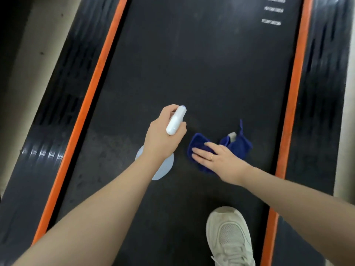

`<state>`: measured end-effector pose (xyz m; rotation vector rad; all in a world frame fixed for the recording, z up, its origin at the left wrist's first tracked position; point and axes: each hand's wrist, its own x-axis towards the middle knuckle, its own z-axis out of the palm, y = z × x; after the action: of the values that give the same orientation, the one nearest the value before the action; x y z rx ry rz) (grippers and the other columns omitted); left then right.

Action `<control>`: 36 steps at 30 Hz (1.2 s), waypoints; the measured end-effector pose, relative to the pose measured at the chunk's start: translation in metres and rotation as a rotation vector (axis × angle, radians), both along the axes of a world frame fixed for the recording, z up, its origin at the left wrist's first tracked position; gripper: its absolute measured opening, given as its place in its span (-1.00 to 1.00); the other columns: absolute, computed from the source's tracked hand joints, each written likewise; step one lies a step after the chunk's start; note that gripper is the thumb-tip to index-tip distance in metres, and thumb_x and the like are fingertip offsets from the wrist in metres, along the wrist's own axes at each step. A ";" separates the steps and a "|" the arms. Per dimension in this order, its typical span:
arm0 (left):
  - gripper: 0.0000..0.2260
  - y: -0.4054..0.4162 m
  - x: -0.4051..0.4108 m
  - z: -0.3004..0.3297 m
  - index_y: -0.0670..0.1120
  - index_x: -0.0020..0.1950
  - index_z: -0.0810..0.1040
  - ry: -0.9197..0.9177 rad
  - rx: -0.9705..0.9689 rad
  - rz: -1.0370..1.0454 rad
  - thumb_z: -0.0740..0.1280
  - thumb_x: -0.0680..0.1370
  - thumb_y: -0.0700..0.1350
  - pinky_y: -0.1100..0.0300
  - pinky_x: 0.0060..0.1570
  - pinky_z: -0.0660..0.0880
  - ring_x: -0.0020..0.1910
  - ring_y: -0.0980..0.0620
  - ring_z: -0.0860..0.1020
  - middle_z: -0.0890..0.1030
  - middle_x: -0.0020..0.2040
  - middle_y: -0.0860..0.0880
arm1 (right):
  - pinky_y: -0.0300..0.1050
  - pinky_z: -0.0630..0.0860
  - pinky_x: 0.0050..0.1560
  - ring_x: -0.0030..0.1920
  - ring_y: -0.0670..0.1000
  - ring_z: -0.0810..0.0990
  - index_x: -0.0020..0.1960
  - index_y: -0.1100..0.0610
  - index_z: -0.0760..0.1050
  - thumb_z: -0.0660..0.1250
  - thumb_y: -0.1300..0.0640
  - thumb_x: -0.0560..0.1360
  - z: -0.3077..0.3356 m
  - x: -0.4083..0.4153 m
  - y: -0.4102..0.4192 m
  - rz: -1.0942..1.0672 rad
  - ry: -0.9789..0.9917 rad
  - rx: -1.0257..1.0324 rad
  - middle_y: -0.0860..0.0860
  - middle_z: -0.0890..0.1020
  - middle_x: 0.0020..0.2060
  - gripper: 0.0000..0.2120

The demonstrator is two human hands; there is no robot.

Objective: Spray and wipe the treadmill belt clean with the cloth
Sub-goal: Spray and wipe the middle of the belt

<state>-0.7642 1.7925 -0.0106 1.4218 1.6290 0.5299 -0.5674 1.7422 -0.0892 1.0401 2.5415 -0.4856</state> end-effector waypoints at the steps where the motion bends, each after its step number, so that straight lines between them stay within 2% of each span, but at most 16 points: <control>1: -0.69 -0.001 0.001 -0.002 0.06 0.28 0.42 0.008 0.009 -0.006 0.31 0.55 -0.11 0.24 -0.07 0.47 -0.03 0.14 0.55 0.54 -0.06 0.22 | 0.08 0.22 0.36 0.49 0.20 0.03 0.54 0.04 -0.06 0.19 0.23 0.53 0.000 0.002 -0.002 0.073 -0.064 -0.038 -0.02 -0.01 0.53 -0.32; 3: -0.70 -0.001 0.001 -0.004 0.05 0.26 0.42 0.021 0.026 0.006 0.31 0.54 -0.12 0.21 -0.07 0.48 -0.03 0.12 0.55 0.55 -0.05 0.21 | 0.06 0.17 0.35 0.51 0.17 -0.07 0.54 -0.02 -0.14 0.08 0.26 0.58 -0.001 0.004 0.018 -0.067 -0.031 -0.001 -0.07 -0.08 0.53 -0.37; 5: -0.71 0.001 0.000 -0.005 0.05 0.25 0.42 0.031 0.036 0.014 0.30 0.54 -0.13 0.14 -0.06 0.49 -0.03 0.10 0.55 0.55 -0.06 0.19 | 0.04 0.16 0.34 0.51 0.17 -0.08 0.54 -0.02 -0.08 0.08 0.27 0.58 -0.003 0.003 0.043 -0.410 0.022 0.074 -0.06 -0.03 0.53 -0.39; 7: -0.70 0.003 0.000 -0.004 0.03 0.26 0.41 0.039 0.028 0.011 0.30 0.54 -0.14 0.09 -0.05 0.49 -0.03 0.06 0.54 0.53 -0.07 0.16 | 0.04 0.15 0.35 0.51 0.18 -0.08 0.54 0.00 -0.09 0.15 0.23 0.58 -0.004 -0.001 0.043 -0.524 -0.058 0.050 -0.05 -0.04 0.53 -0.36; 10: -0.68 0.004 0.003 0.000 0.01 0.28 0.40 0.037 0.010 -0.010 0.29 0.54 -0.15 0.06 -0.03 0.50 -0.03 0.05 0.54 0.53 -0.04 0.14 | 0.12 0.46 0.11 0.38 0.31 0.31 0.47 0.13 0.25 0.45 0.25 0.31 0.000 0.009 -0.010 -0.305 -0.011 0.028 0.08 0.30 0.45 -0.22; 13: -0.69 0.000 0.003 -0.001 0.02 0.27 0.39 0.041 0.033 0.019 0.29 0.54 -0.16 0.05 -0.02 0.50 -0.09 0.15 0.52 0.51 -0.11 0.23 | 0.08 0.55 -0.02 0.18 0.28 0.53 0.32 0.13 0.47 0.41 0.30 0.22 -0.011 0.046 -0.031 -0.140 -0.005 0.118 0.09 0.51 0.29 -0.35; 15: -0.69 -0.004 0.004 -0.002 0.02 0.27 0.39 0.042 0.056 0.011 0.29 0.54 -0.17 0.06 -0.03 0.50 -0.11 0.19 0.51 0.49 -0.13 0.25 | 0.10 0.52 0.05 0.19 0.29 0.51 0.39 0.13 0.38 0.36 0.31 0.29 -0.012 0.057 0.000 -0.332 -0.002 0.252 0.14 0.46 0.33 -0.34; 16: -0.68 -0.004 0.006 -0.002 0.01 0.27 0.39 0.047 0.065 -0.006 0.29 0.54 -0.17 0.06 -0.03 0.49 -0.12 0.19 0.50 0.49 -0.13 0.25 | 0.10 0.47 0.17 0.29 0.29 0.42 0.48 0.10 0.21 0.34 0.32 0.35 -0.012 0.059 0.020 -0.497 -0.035 0.253 0.14 0.33 0.42 -0.27; 18: -0.68 -0.005 0.009 -0.002 0.00 0.27 0.40 0.061 0.060 -0.038 0.29 0.54 -0.18 0.04 -0.03 0.50 -0.12 0.14 0.51 0.50 -0.12 0.22 | 0.04 0.30 0.34 0.47 0.23 0.10 0.54 0.00 -0.13 0.22 0.32 0.49 -0.012 0.056 0.033 -0.818 -0.080 0.130 0.03 -0.02 0.53 -0.22; 19: -0.68 -0.006 0.010 -0.001 0.00 0.28 0.39 0.069 0.052 -0.058 0.29 0.54 -0.17 0.02 -0.03 0.50 -0.11 0.11 0.52 0.52 -0.11 0.19 | 0.03 0.29 0.34 0.48 0.22 0.04 0.54 0.01 -0.17 0.21 0.31 0.51 -0.011 0.054 0.024 -0.890 -0.121 0.057 0.00 -0.08 0.54 -0.23; 23: -0.67 -0.007 0.021 -0.001 0.01 0.31 0.37 0.160 0.020 -0.185 0.28 0.55 -0.10 0.09 -0.09 0.46 -0.05 -0.02 0.55 0.58 -0.02 0.05 | 0.10 0.56 -0.11 0.20 0.34 0.49 0.39 0.21 0.38 0.56 0.32 0.14 -0.006 0.052 -0.055 -0.524 -0.010 0.167 0.18 0.42 0.36 -0.16; 26: -0.64 -0.013 0.039 0.000 0.03 0.35 0.35 0.264 -0.005 -0.329 0.25 0.56 -0.04 0.11 -0.07 0.40 -0.04 -0.03 0.54 0.59 0.03 0.03 | 0.13 0.53 -0.07 0.16 0.38 0.48 0.38 0.18 0.39 0.52 0.30 0.22 -0.003 0.062 -0.052 -0.417 -0.046 0.195 0.16 0.42 0.36 -0.25; 29: -0.65 -0.024 0.069 0.004 0.06 0.36 0.34 0.286 -0.034 -0.502 0.22 0.57 -0.01 0.11 -0.04 0.39 0.02 -0.05 0.54 0.58 0.10 0.05 | 0.18 0.38 0.23 0.21 0.36 0.39 0.41 0.18 0.34 0.25 0.44 0.33 0.012 0.072 -0.023 -0.939 0.160 0.260 0.17 0.38 0.38 -0.35; 31: -0.67 -0.033 0.095 0.002 0.07 0.33 0.36 0.271 -0.043 -0.595 0.21 0.56 -0.01 0.11 -0.07 0.36 0.03 -0.07 0.54 0.58 0.10 0.04 | 0.05 0.31 0.34 0.25 0.23 0.41 0.38 0.17 0.38 0.06 0.48 0.36 0.021 0.092 -0.019 -1.249 0.480 0.191 0.15 0.41 0.34 -0.37; 33: -0.68 -0.040 0.120 -0.003 0.04 0.31 0.36 0.271 -0.060 -0.670 0.20 0.55 -0.03 0.11 -0.11 0.35 -0.01 -0.09 0.54 0.58 0.07 0.02 | 0.01 0.38 0.33 0.19 0.04 0.51 0.25 0.09 0.51 0.00 0.51 0.34 0.041 0.109 -0.026 -1.561 0.826 0.085 0.07 0.52 0.23 -0.36; 36: -0.68 -0.041 0.140 -0.014 -0.04 0.29 0.34 0.313 -0.117 -0.737 0.21 0.56 -0.03 0.09 -0.13 0.39 -0.03 -0.12 0.54 0.58 0.04 -0.05 | -0.13 0.58 0.05 0.11 -0.05 0.56 0.11 0.05 0.57 -0.02 0.53 0.35 0.069 0.117 -0.036 -1.775 1.000 -0.050 0.04 0.61 0.11 -0.39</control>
<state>-0.6241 1.7514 -0.0251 1.9326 1.1992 -0.2175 -0.4506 1.7063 -0.0202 3.3939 1.1607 -1.7010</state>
